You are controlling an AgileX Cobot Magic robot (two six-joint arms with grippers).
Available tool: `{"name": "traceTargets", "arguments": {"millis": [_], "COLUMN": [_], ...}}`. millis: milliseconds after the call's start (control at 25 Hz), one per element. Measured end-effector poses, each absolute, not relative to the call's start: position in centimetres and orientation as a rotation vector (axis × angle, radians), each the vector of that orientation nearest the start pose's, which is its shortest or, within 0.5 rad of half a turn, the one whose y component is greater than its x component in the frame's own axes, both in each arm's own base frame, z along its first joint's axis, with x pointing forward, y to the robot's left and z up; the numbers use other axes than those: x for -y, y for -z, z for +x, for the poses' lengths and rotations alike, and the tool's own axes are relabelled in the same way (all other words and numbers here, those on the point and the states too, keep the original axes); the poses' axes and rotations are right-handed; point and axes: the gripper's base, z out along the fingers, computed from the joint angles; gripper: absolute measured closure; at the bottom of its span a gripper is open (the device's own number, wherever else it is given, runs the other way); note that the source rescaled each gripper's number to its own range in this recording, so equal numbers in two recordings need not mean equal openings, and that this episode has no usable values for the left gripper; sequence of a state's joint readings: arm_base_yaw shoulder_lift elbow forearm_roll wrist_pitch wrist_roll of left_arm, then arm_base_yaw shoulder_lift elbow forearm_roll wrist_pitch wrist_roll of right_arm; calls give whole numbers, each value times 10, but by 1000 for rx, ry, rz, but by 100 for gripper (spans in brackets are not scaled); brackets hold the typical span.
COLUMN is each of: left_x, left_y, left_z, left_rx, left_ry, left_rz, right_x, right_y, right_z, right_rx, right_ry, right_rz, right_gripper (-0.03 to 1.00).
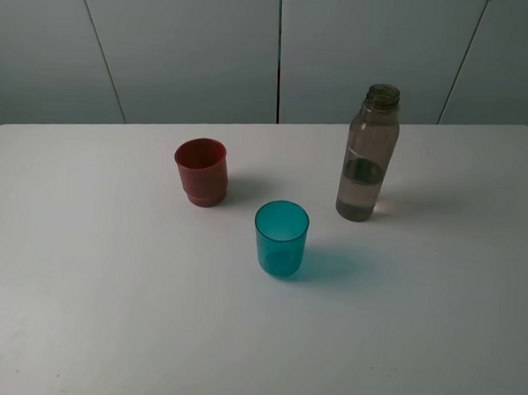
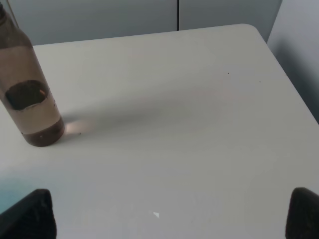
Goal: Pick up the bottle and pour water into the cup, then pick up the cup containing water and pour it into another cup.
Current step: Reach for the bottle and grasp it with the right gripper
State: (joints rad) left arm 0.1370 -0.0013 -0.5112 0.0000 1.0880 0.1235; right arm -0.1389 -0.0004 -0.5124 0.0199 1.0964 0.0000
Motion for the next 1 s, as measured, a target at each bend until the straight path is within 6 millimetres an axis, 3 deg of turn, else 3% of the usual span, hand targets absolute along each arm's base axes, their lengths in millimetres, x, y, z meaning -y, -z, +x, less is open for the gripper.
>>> {"name": "traceTargets", "arguments": {"millis": [1000], "left_x": [1], "left_y": [-278], "left_z": [-7], "left_rx": [-2063], "left_ry": [-161], "left_rz": [-14], "right_x": [-3], "right_y": [-278], "right_z": [-8], "right_rx": [-2063], "right_ry": [62], "right_rz": [142], "right_gripper": [-3]}}
